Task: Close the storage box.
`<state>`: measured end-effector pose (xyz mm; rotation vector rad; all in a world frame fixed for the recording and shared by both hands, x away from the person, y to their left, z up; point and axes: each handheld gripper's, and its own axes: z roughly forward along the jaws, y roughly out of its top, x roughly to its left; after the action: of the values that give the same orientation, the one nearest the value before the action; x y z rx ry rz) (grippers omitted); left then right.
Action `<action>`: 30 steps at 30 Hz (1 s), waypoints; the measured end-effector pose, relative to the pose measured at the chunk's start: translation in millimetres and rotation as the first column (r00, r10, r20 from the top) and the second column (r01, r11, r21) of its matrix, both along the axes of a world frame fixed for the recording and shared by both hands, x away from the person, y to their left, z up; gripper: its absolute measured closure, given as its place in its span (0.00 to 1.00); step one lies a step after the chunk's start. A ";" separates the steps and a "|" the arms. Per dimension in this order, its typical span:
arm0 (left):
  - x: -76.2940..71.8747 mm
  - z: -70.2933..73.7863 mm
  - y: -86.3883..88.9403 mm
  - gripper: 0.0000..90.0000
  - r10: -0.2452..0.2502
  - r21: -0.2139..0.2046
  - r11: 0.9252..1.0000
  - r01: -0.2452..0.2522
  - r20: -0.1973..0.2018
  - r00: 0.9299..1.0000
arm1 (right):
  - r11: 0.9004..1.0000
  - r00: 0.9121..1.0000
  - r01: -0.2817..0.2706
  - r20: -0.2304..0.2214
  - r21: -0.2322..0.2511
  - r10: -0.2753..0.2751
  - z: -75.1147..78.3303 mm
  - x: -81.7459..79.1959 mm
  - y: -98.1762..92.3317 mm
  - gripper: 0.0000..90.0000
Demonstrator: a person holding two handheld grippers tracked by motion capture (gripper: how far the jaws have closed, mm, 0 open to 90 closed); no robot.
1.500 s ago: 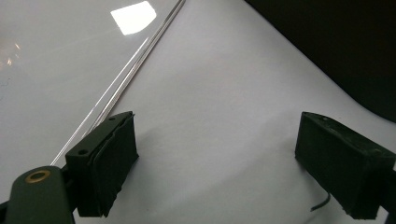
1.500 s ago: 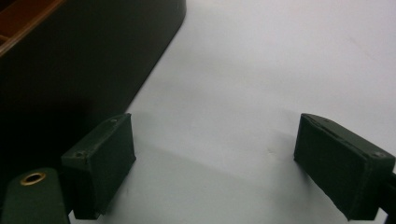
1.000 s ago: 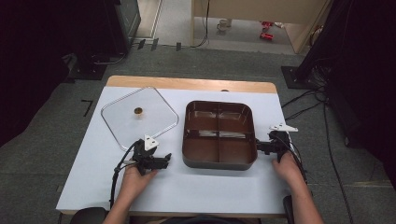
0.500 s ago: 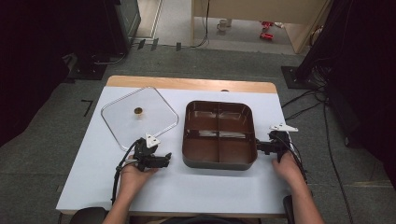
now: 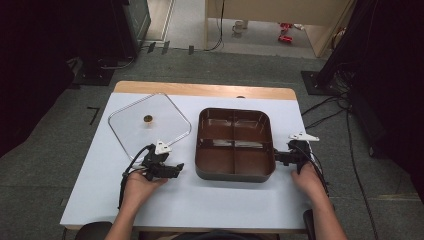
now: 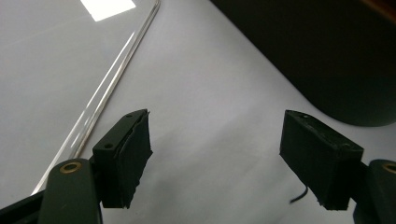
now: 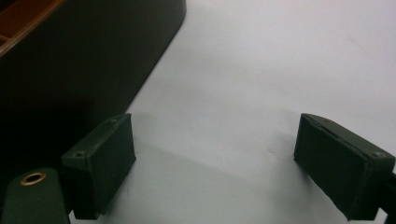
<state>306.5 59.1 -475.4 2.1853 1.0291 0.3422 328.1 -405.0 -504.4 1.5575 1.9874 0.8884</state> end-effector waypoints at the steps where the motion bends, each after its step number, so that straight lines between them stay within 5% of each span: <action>1: 0.0 0.0 0.0 0.28 0.000 0.000 1.000 0.000 0.000 1.000 | 1.000 1.000 0.000 0.000 0.000 0.000 0.0 0.0 0.0 0.13; 12: 10.5 9.7 -4.0 0.30 -0.073 -0.016 0.997 0.074 0.019 0.997 | 1.000 1.000 0.000 -0.001 -0.002 0.000 0.0 0.0 0.1 0.13; 30: 33.6 18.4 -5.4 0.35 -0.095 -0.046 0.994 0.094 -0.011 0.995 | 1.000 1.000 0.001 -0.002 -0.002 -0.001 0.1 0.1 0.2 0.13</action>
<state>340.1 53.8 -457.0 2.1898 0.9279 0.2589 328.3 -404.8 -504.3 1.5584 1.9887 0.8843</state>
